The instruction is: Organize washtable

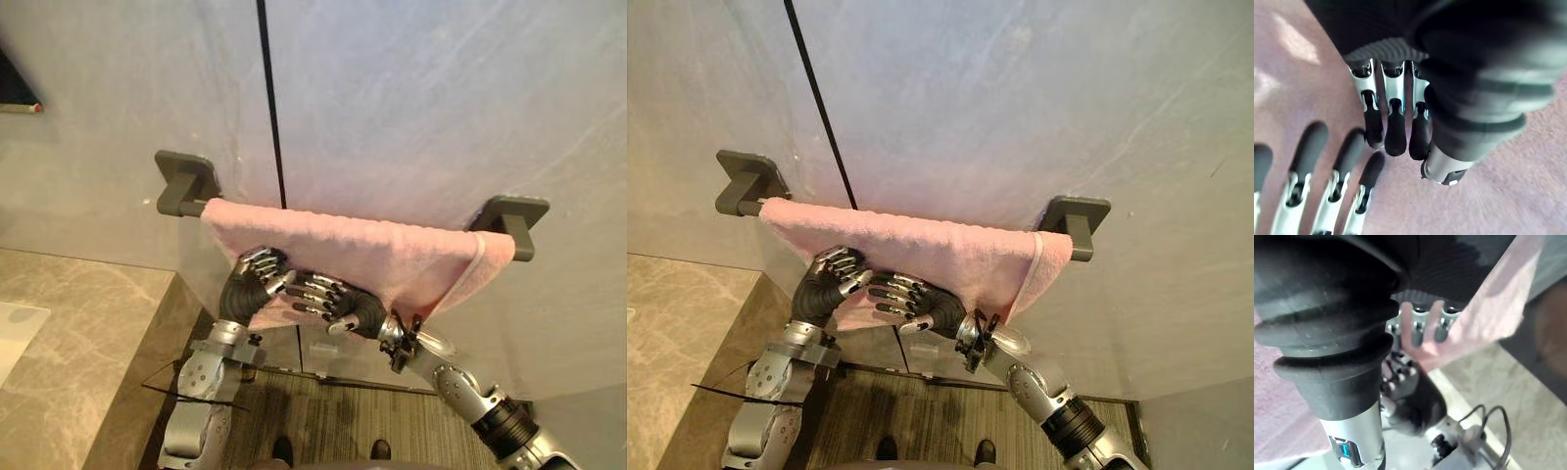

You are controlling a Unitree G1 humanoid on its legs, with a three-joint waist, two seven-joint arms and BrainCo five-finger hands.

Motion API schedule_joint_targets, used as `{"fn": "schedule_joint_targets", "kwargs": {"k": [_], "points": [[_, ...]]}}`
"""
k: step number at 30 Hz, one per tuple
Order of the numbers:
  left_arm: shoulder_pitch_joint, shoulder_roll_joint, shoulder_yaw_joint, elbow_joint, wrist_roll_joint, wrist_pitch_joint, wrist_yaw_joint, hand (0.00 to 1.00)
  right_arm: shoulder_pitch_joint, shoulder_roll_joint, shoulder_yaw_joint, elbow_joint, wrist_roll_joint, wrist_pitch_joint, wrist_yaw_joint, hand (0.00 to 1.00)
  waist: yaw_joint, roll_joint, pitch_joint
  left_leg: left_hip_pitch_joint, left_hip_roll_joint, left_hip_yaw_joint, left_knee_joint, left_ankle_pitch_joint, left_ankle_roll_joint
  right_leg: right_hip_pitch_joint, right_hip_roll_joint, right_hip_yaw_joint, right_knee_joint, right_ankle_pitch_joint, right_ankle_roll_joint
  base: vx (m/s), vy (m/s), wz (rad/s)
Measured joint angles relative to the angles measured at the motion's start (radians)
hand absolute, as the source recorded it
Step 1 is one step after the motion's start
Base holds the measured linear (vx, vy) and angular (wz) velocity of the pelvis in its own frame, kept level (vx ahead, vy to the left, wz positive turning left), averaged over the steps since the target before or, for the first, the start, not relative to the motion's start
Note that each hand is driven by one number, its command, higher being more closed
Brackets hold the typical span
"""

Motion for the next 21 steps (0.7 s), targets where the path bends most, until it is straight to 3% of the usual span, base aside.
{"fn": "schedule_joint_targets", "kwargs": {"k": [12,21], "points": [[0.057,-0.006,0.064,0.014,0.042,0.023,0.036,0.0,0.077,0.019,-0.042,0.063,-0.047,0.008,-0.001,0.0,-0.001,-0.005,-0.032,0.006,0.0,-0.001,0.0,0.002,0.0,0.006,0.0,-0.001,-0.001,0.0,-0.001,-0.01,-0.002,0.0],[0.148,-0.068,0.072,0.101,0.044,0.046,0.025,0.0,0.182,0.062,-0.075,0.15,-0.112,0.02,-0.002,0.0,-0.001,-0.006,-0.063,0.007,0.0,-0.002,-0.001,0.003,-0.001,0.007,-0.001,-0.002,-0.001,0.0,-0.001,0.0,0.0,0.0]]}}
